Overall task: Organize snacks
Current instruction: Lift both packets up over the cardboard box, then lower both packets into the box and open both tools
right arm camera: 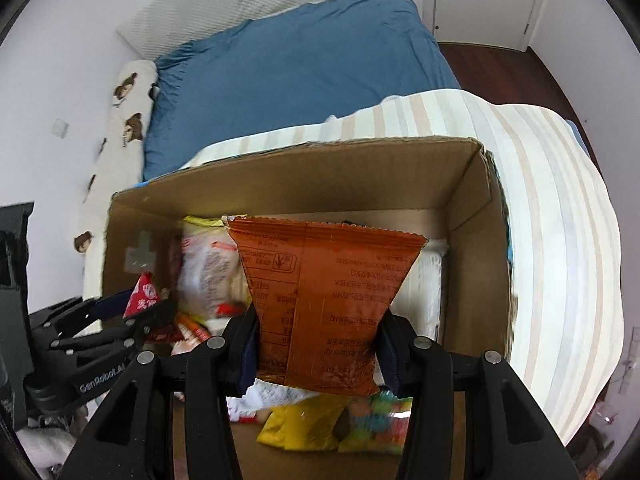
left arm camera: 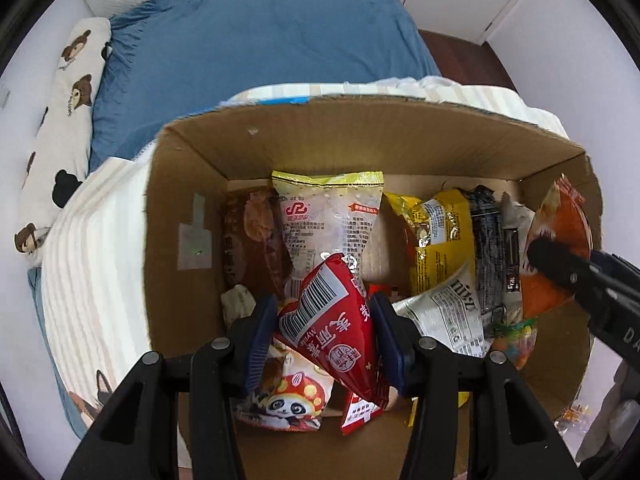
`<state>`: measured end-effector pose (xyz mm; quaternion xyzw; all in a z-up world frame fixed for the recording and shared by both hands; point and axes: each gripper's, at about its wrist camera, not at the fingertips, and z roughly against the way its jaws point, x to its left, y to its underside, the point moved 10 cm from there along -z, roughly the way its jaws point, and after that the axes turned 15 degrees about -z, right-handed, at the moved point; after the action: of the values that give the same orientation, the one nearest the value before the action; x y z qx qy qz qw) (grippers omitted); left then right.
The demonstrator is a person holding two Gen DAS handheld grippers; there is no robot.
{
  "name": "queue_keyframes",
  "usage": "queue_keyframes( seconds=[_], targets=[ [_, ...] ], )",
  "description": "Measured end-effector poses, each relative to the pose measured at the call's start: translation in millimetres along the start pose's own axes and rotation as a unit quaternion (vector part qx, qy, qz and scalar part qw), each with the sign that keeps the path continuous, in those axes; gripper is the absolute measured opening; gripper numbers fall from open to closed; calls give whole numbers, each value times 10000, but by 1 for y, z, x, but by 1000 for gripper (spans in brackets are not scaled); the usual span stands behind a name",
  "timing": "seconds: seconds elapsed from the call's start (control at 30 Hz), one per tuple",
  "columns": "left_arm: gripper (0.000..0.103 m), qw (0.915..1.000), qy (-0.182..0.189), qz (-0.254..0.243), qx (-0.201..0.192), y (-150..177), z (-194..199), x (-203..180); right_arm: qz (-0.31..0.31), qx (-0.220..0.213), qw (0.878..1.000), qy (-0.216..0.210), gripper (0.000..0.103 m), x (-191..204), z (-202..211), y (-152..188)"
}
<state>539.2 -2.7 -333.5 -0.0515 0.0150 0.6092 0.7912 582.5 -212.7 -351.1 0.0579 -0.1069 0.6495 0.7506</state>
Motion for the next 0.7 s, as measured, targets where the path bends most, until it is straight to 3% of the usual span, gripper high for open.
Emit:
queue_keyframes(
  seconds=[0.1, 0.13, 0.17, 0.2, 0.23, 0.27, 0.7],
  targets=[
    [48, 9999, 0, -6, 161, -1, -9, 0, 17, 208, 9995, 248, 54, -4, -19, -4],
    [51, 9998, -2, 32, 185, 0, -10, -1, 16, 193, 9991, 366, 67, -8, -22, -6],
    [55, 9997, 18, 105, 215, 0, -12, 0, 11, 168, 9988, 456, 90, -11, -22, -7],
    [69, 9997, 46, 139, 217, 0, -14, 1, 19, 147, 9986, 505, 98, -13, -23, -7],
    [89, 9996, 16, 161, 213, -1, -14, 2, 17, 122, 9984, 545, 100, -15, -23, -8],
    [95, 9996, -37, 216, 154, -2, -13, 5, -4, 140, 9982, 587, 100, -17, -24, -7],
    [99, 9987, -60, 486, -154, 6, 11, 6, -83, 76, 9982, 582, 101, -26, -13, 12]
  ],
)
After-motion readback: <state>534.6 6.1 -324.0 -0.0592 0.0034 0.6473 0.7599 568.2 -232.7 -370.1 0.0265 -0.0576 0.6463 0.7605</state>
